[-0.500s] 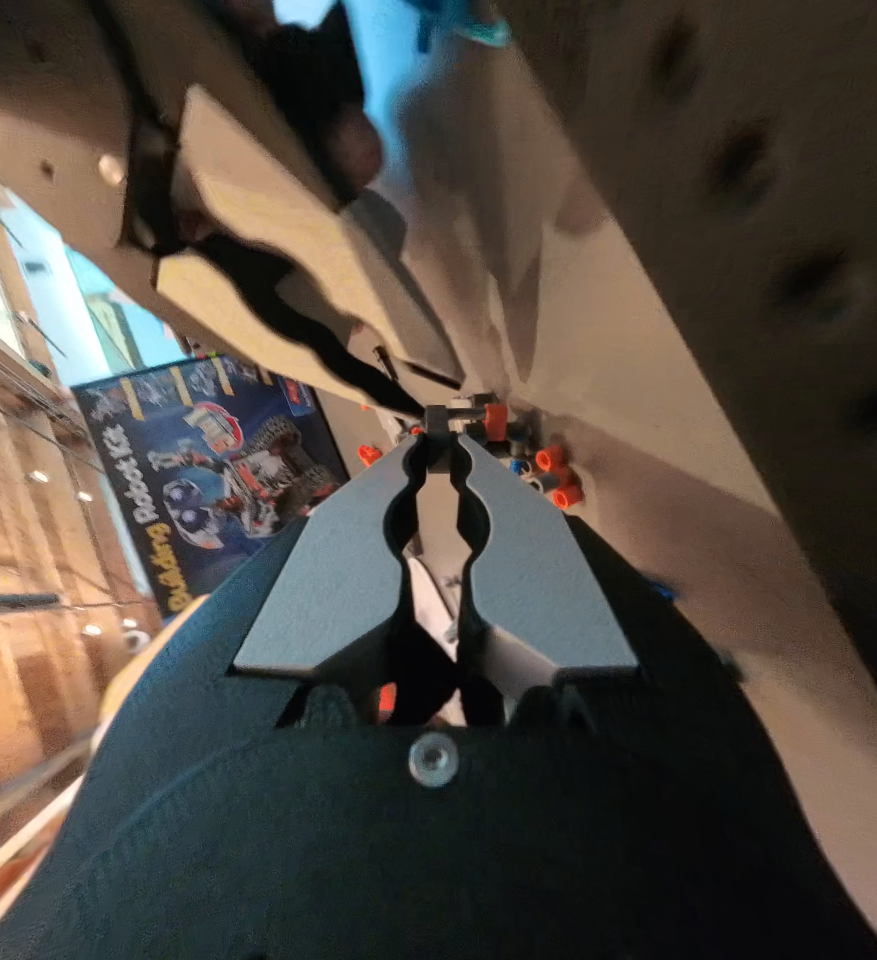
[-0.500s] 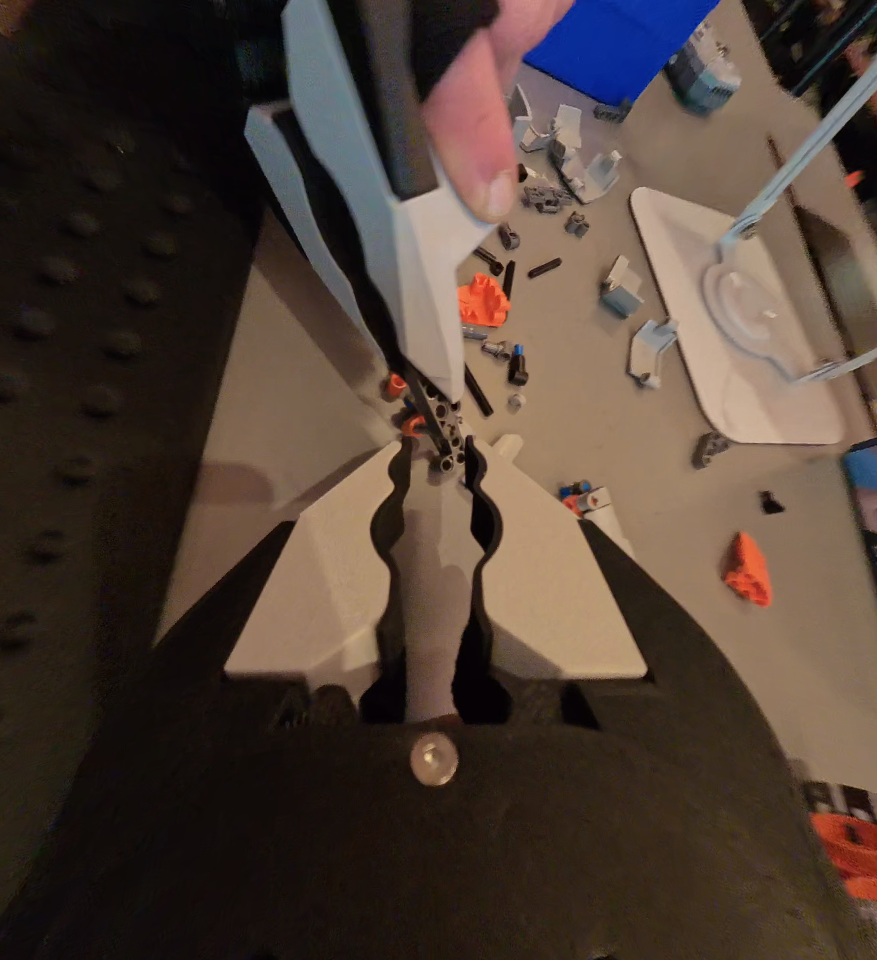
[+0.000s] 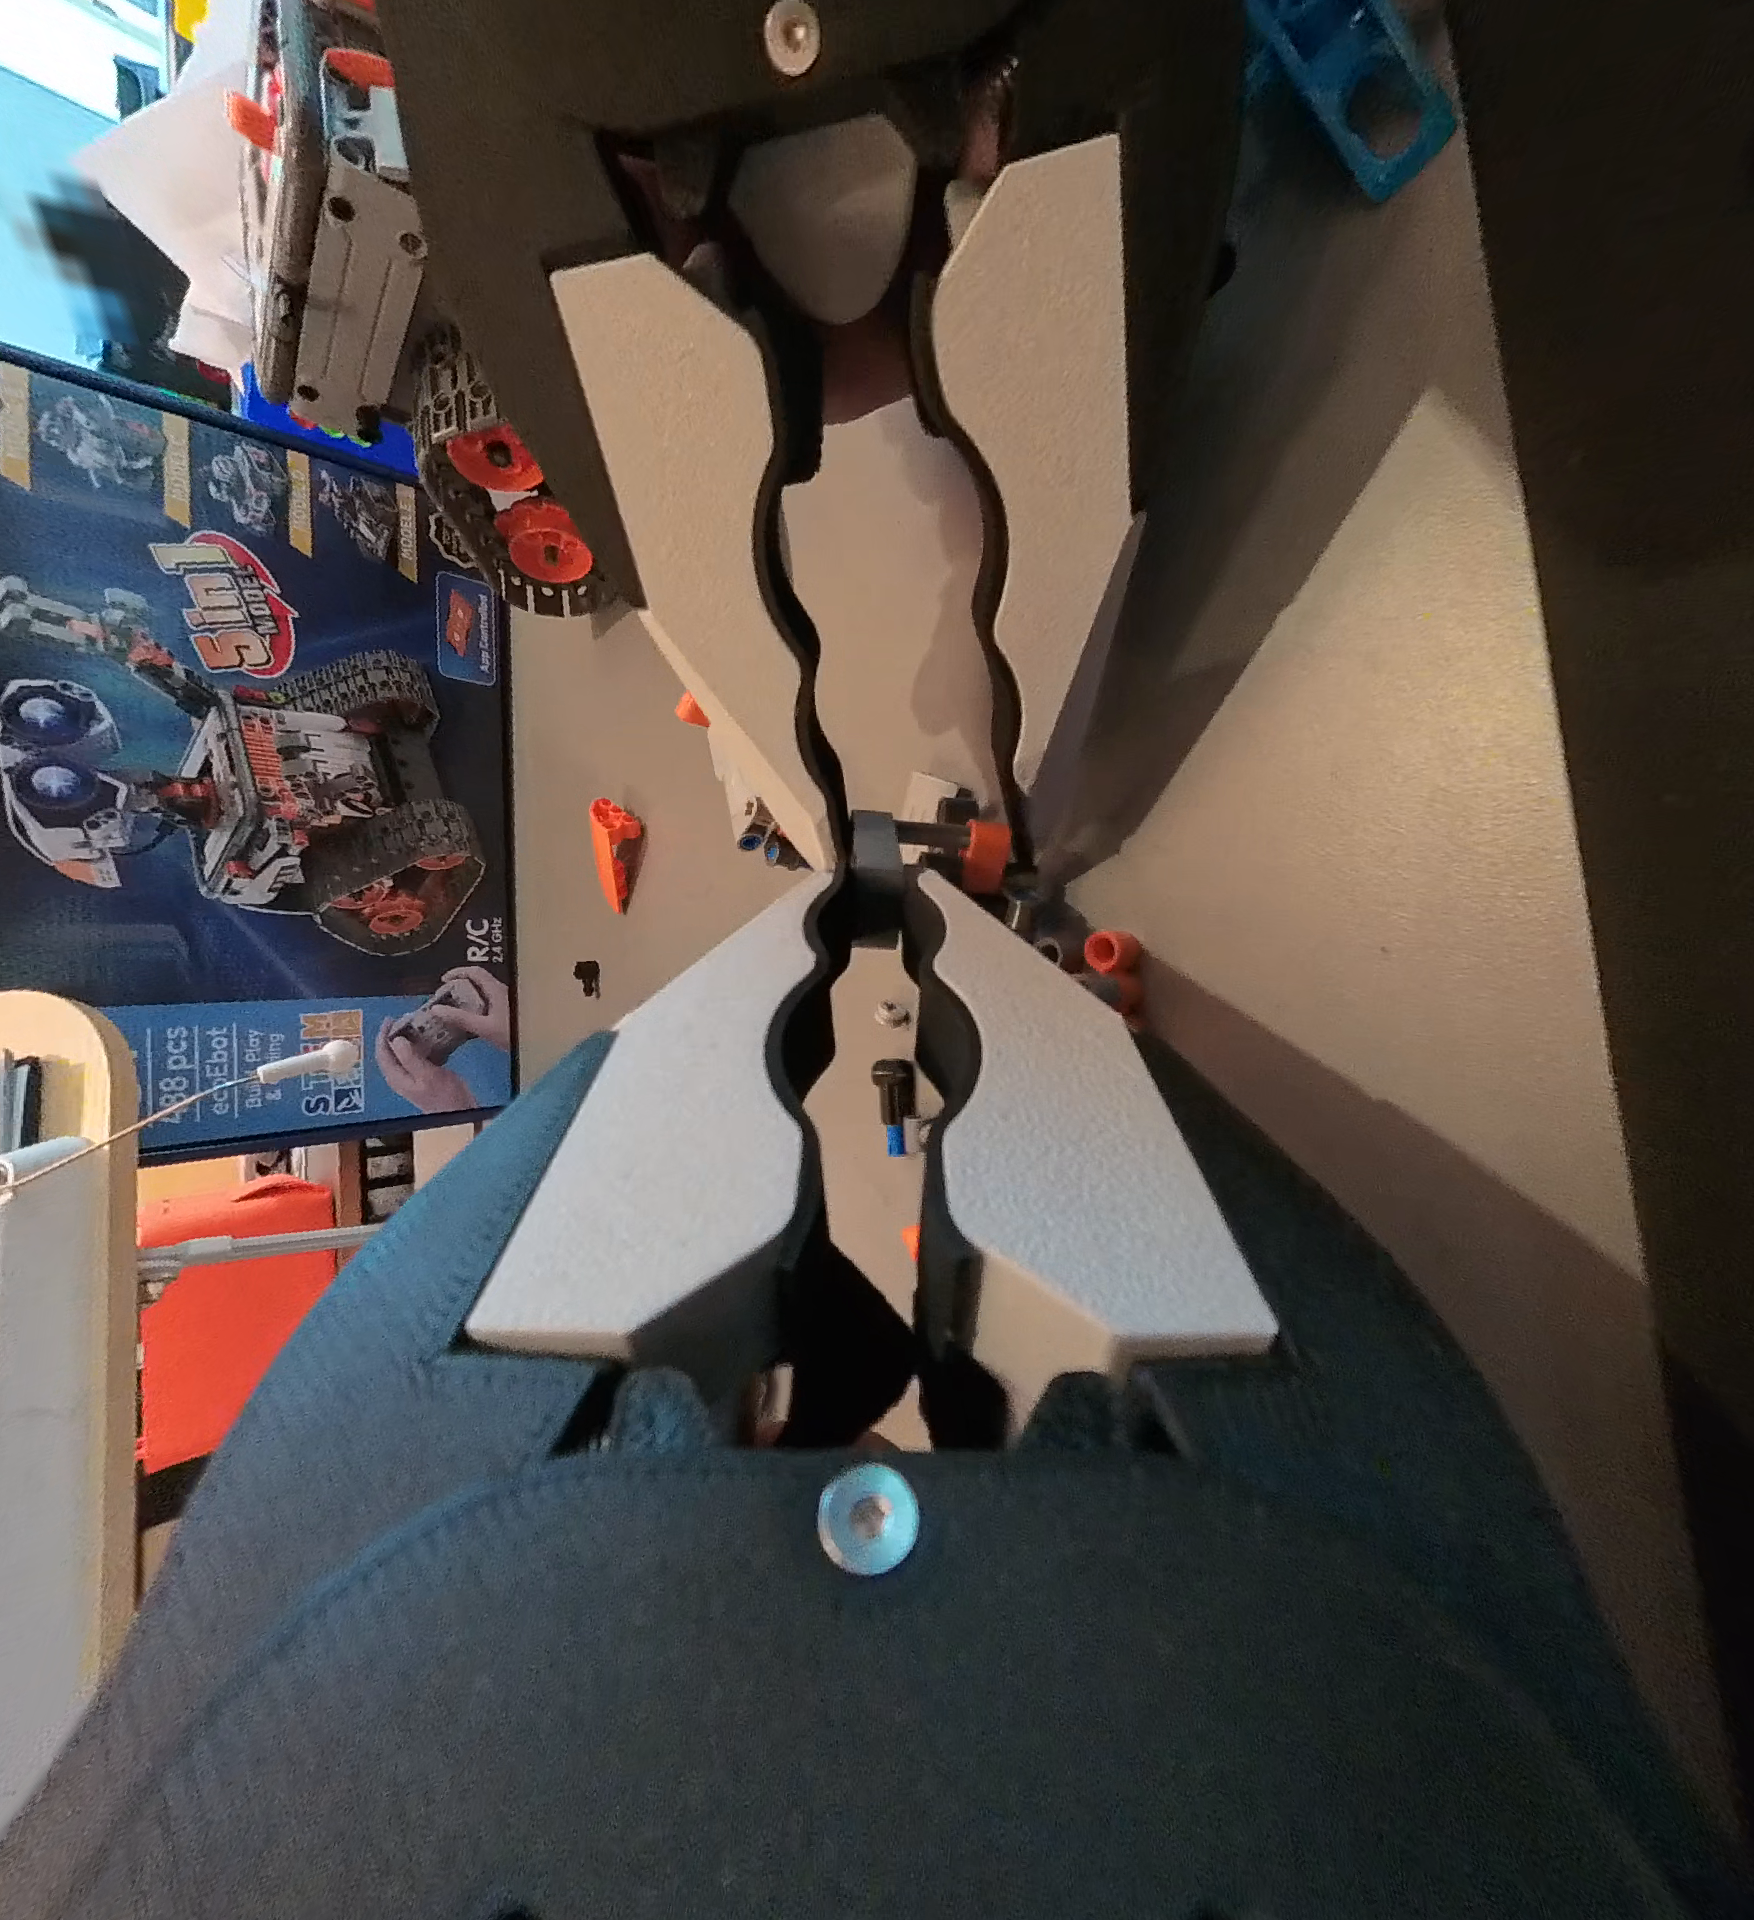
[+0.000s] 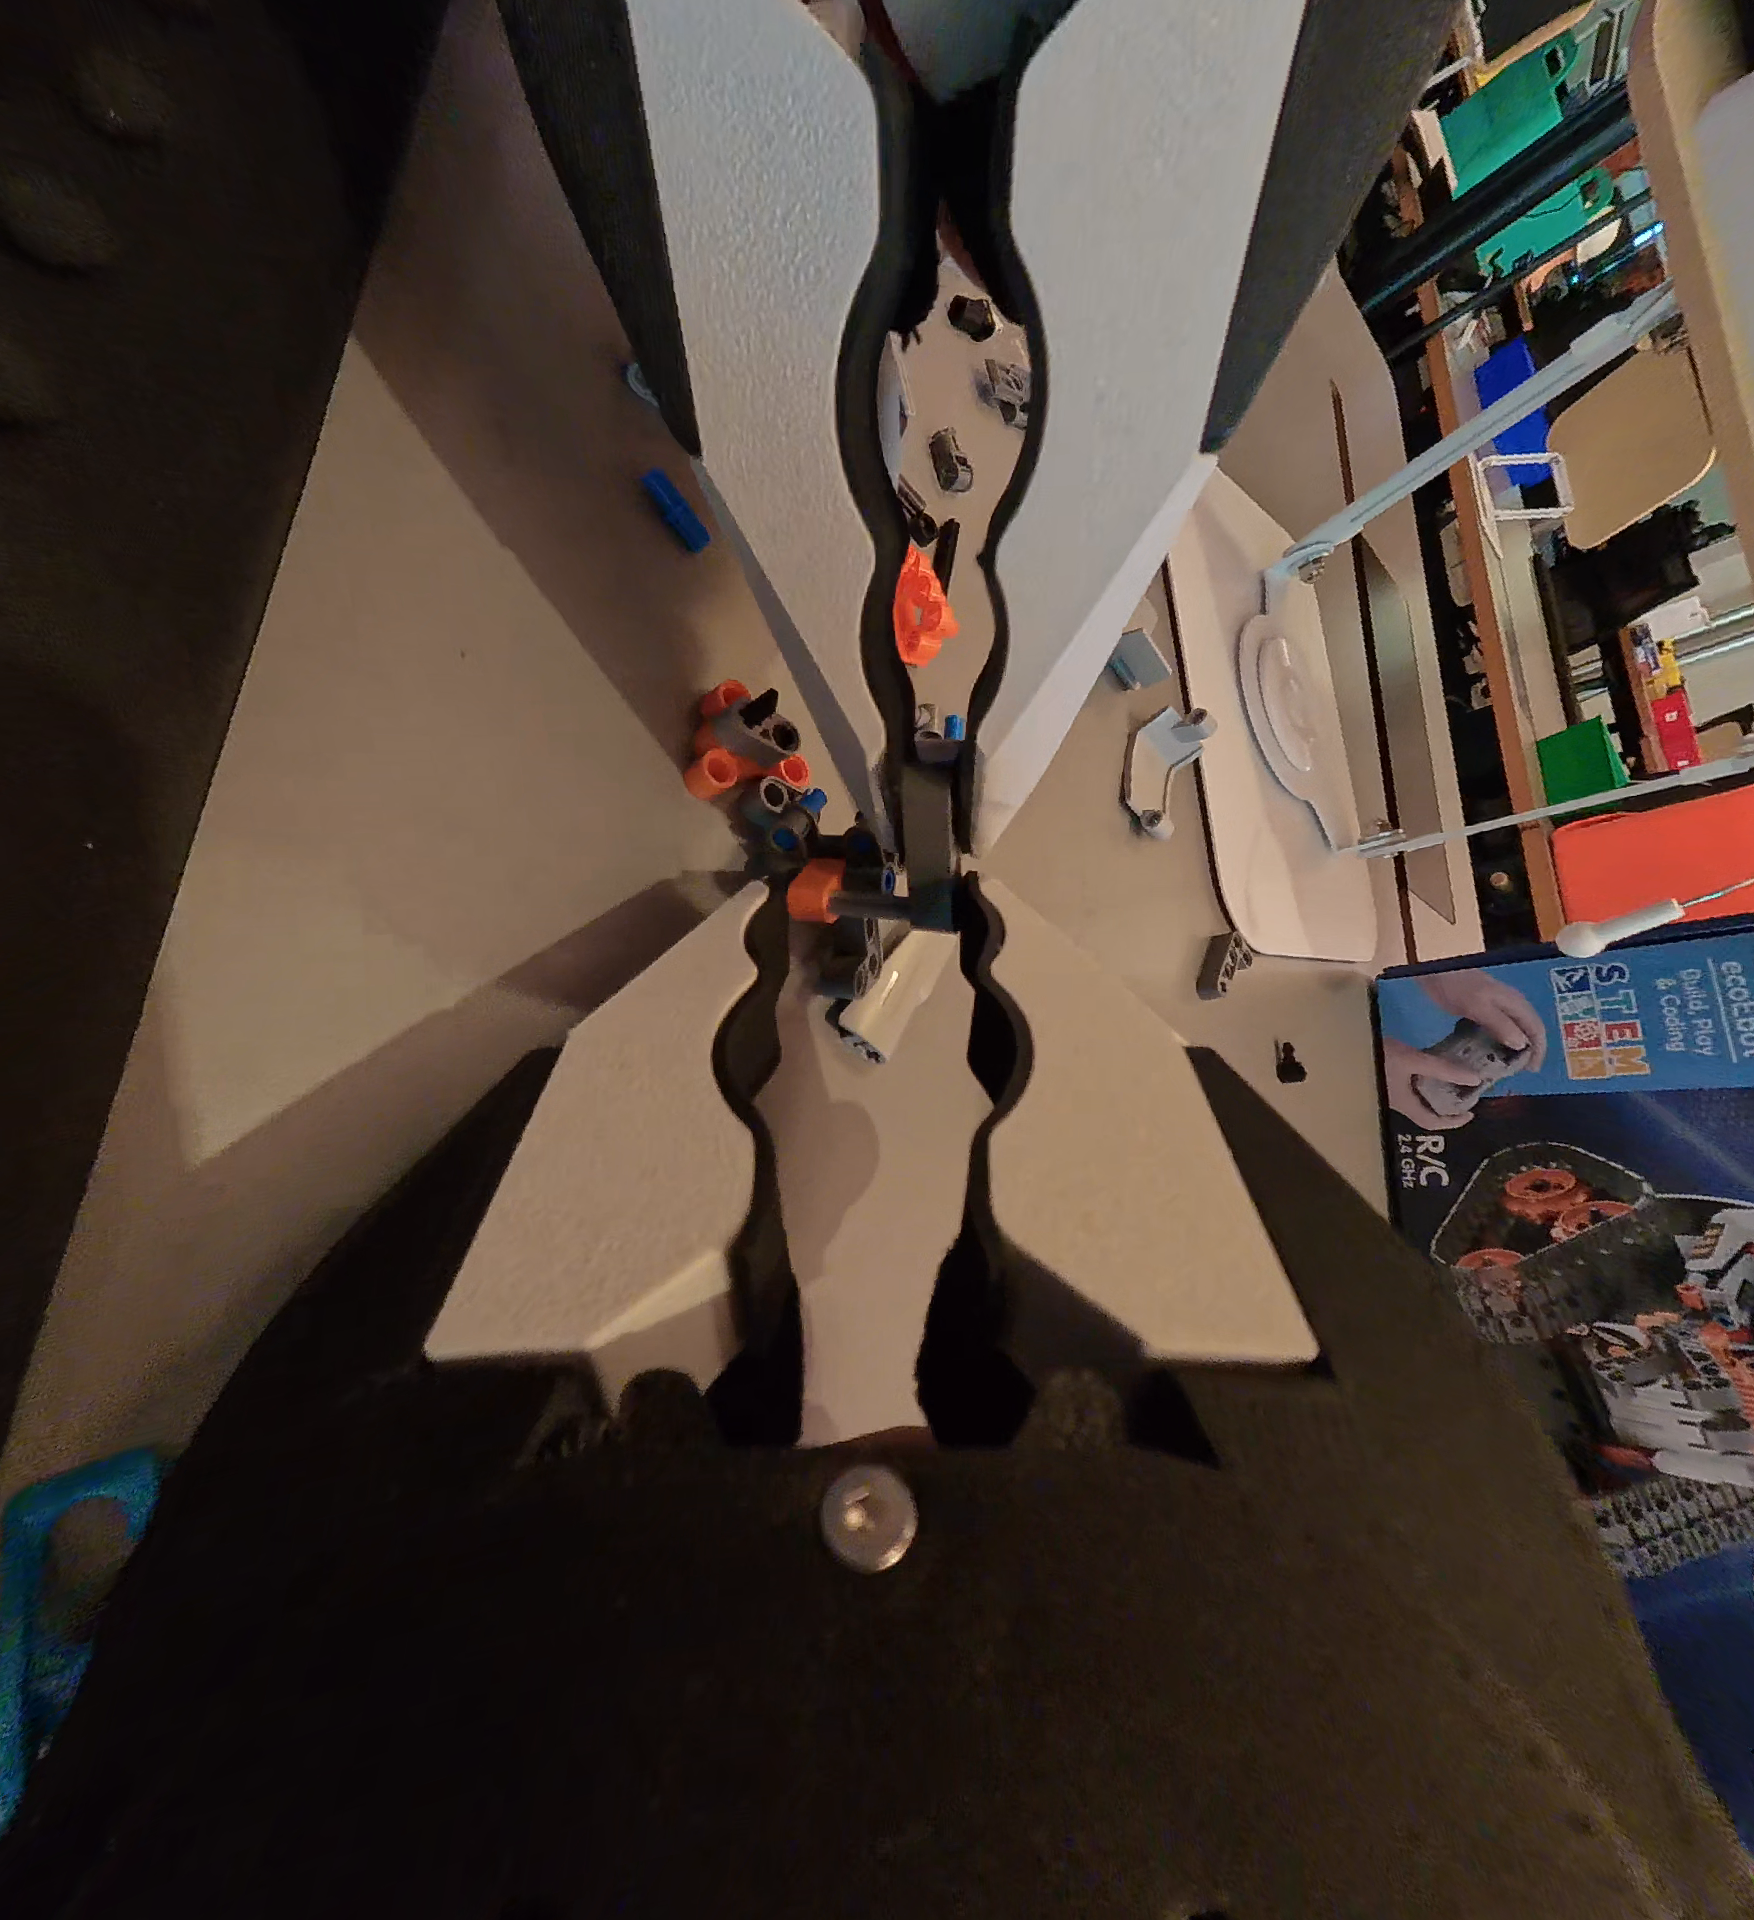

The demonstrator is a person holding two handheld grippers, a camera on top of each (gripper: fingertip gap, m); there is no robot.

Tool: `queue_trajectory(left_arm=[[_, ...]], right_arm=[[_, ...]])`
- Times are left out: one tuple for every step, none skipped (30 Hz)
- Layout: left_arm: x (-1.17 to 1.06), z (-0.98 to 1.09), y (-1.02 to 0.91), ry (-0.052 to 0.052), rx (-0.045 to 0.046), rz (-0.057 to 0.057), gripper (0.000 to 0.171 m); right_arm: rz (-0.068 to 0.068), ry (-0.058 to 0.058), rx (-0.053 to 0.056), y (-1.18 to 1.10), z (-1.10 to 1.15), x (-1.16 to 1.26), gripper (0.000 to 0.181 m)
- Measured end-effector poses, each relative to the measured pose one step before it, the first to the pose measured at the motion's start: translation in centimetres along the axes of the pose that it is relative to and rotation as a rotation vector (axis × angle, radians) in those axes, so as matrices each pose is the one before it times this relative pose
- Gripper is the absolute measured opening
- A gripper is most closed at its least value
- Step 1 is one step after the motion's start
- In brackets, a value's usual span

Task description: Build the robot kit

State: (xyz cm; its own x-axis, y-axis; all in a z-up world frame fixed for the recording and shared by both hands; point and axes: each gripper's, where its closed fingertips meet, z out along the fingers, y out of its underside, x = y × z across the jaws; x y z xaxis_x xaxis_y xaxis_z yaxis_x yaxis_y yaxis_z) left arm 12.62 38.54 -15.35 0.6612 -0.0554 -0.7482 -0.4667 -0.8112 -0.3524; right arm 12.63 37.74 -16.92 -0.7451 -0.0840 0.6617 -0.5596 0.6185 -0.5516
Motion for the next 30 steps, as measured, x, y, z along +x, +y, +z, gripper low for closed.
queue_trajectory(left_arm=[[0.007,0.062,0.111,-0.001,-0.00021,-0.0057,0.007],[0.01,0.025,0.05,0.0001,0.00352,-0.0041,0.007],[-0.063,0.003,0.041,0.0007,0.00354,-0.0089,0.007],[-0.06,0.018,0.065,0.0027,0.00224,-0.0125,0.007],[-0.059,0.018,0.07,0.0004,0.00246,-0.0083,0.007],[-0.033,0.011,0.018,-0.0025,0.00338,0.0001,0.008],[0.255,0.058,-0.029,0.0106,0.00294,0.003,0.008],[0.103,0.099,0.041,-0.0028,-0.00384,0.0041,0.008],[-0.016,0.048,0.019,-0.0077,0.00059,0.0054,0.008],[0.075,0.062,0.041,0.0048,0.0016,-0.0055,0.009],[0.066,0.015,-0.002,0.0089,0.00551,-0.0145,0.009],[-0.104,-0.004,0.031,-0.0032,0.00294,-0.0064,0.009],[-0.214,-0.015,0.009,-0.0108,0.0004,-0.0041,0.009],[-0.117,-0.076,-0.109,0.0014,0.00406,-0.0124,0.009],[-0.137,-0.107,-0.175,-0.0007,0.00612,-0.0138,0.009],[-0.354,-0.155,-0.233,-0.0182,0.00847,-0.0087,0.01],[-0.364,-0.158,-0.224,-0.0174,0.00613,-0.0149,0.01],[-0.261,-0.143,-0.306,-0.0085,0.00818,-0.0212,0.01],[-0.417,-0.143,-0.353,-0.0157,0.01042,-0.0242,0.01],[-0.351,-0.104,-0.303,-0.0134,0.00863,-0.0266,0.011],[-0.18,-0.088,-0.291,-0.0069,0.01003,-0.0239,0.01],[-0.089,0.006,-0.101,-0.0068,0.00109,-0.0218,0.01],[-0.082,0.041,-0.04,-0.0143,0.00405,-0.0222,0.01],[0.068,0.035,0.024,-0.007,0.00546,-0.019,0.01],[0.047,-0.035,0.087,-0.0046,0.00495,-0.01,0.008],[-0.031,-0.123,0.079,-0.0006,0.00226,-0.0086,0.007],[-0.086,-0.152,0.024,0.0047,0.00444,-0.0135,0.007],[0.018,-0.097,0.044,0.015,0.00861,-0.0246,0.006],[-0.04,-0.023,0.041,0.012,0.01332,-0.034,0.006],[-0.164,-0.046,-0.088,0.0025,0.02265,-0.0331,0.006]], right_arm=[[-0.0059,0.0029,-0.0026,0.083,0.062,0.047,0.031],[0.0044,-0.0022,0.0,0.043,0.064,0.022,0.031],[0.0013,-0.0024,0.003,0.004,0.021,0.057,0.031],[-0.0028,0.0006,0.0017,0.02,0.055,0.067,0.03],[-0.0002,0.0009,-0.0013,0.02,0.076,0.066,0.03],[0.0,0.0009,-0.0001,0.011,0.038,0.08,0.03],[-0.0013,-0.0029,0.002,0.001,0.008,0.003,0.025],[0.0003,-0.0057,-0.004,0.114,0.082,-0.085,0.024],[-0.0071,0.0002,0.0027,0.062,-0.013,0.019,0.023],[0.0042,-0.0023,-0.0015,0.078,0.026,-0.002,0.023],[0.0006,-0.0056,-0.0054,0.033,0.002,-0.056,0.022],[0.0001,-0.0016,-0.0011,-0.001,-0.006,0.055,0.022],[0.0113,0.0049,0.0028,-0.019,-0.016,0.191,0.022],[-0.0012,0.0039,0.0041,-0.064,-0.061,0.124,0.022],[-0.0073,-0.0014,0.001,-0.106,-0.132,0.059,0.022],[0.0,0.0063,0.0021,-0.167,-0.231,0.268,0.022],[0.0093,0.0066,0.0063,-0.162,-0.311,0.388,0.023],[0.0155,-0.0117,0.0091,-0.162,-0.343,0.228,0.023],[0.0064,-0.004,0.0119,-0.202,-0.352,0.32,0.023],[0.0004,-0.0013,0.0069,-0.197,-0.309,0.313,0.023],[0.0006,-0.0098,0.0049,-0.177,-0.208,0.12,0.023],[0.0012,-0.0151,0.0005,-0.058,-0.11,0.008,0.023],[-0.0007,-0.008,-0.0033,0.034,-0.083,0.106,0.024],[-0.0034,-0.0099,-0.0066,0.055,-0.062,-0.017,0.024],[-0.0016,-0.0122,-0.0001,-0.1,-0.05,-0.183,0.025],[-0.0056,0.0038,0.0038,-0.2,-0.055,-0.004,0.025],[-0.0059,0.0081,0.0007,-0.187,-0.042,0.093,0.025],[0.0006,-0.0063,-0.0015,-0.188,-0.02,-0.054,0.025],[-0.0015,-0.0046,0.0031,-0.2,-0.056,0.024,0.024],[0.0019,0.0034,0.0047,-0.165,-0.087,0.243,0.023]])
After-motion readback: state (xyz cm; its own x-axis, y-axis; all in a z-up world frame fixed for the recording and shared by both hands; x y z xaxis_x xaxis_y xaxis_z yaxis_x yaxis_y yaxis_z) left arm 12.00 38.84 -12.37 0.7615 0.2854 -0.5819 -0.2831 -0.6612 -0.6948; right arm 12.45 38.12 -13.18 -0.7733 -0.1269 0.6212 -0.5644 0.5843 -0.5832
